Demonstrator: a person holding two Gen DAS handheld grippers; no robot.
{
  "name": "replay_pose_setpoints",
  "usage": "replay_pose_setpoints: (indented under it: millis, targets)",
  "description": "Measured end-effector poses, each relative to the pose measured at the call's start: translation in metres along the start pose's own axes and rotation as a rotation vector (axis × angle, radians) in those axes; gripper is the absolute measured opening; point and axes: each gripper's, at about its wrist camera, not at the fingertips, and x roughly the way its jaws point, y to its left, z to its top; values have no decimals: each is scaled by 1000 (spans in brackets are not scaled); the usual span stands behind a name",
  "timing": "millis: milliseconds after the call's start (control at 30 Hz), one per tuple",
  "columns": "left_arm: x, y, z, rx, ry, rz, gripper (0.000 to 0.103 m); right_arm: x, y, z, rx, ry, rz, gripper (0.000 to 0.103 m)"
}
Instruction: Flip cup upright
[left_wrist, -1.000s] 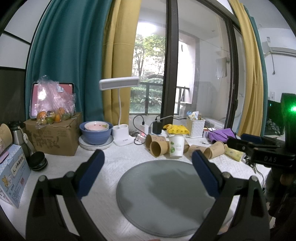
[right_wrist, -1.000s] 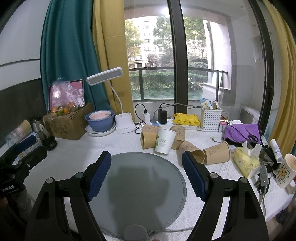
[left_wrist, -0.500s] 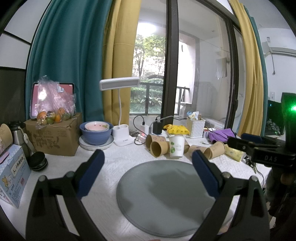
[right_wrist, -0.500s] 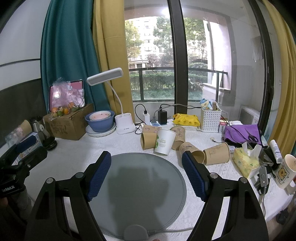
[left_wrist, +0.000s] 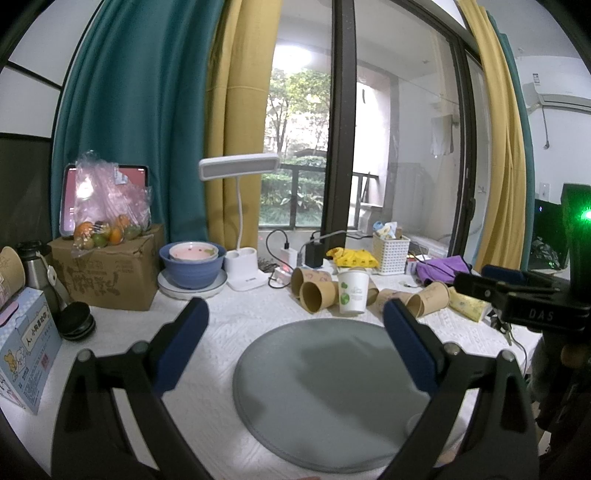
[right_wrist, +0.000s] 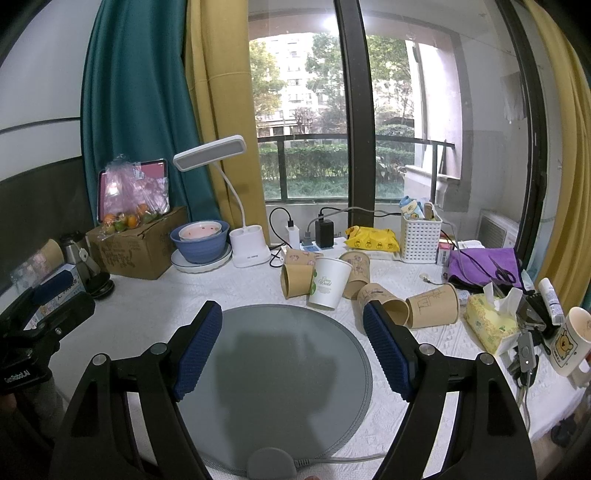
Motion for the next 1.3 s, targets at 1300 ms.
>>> replay_pose_setpoints:
  millis: [1300]
  targets:
    - [153,-51,-4,93,286,-39,96,95,-94,-5,109,118,-25,82]
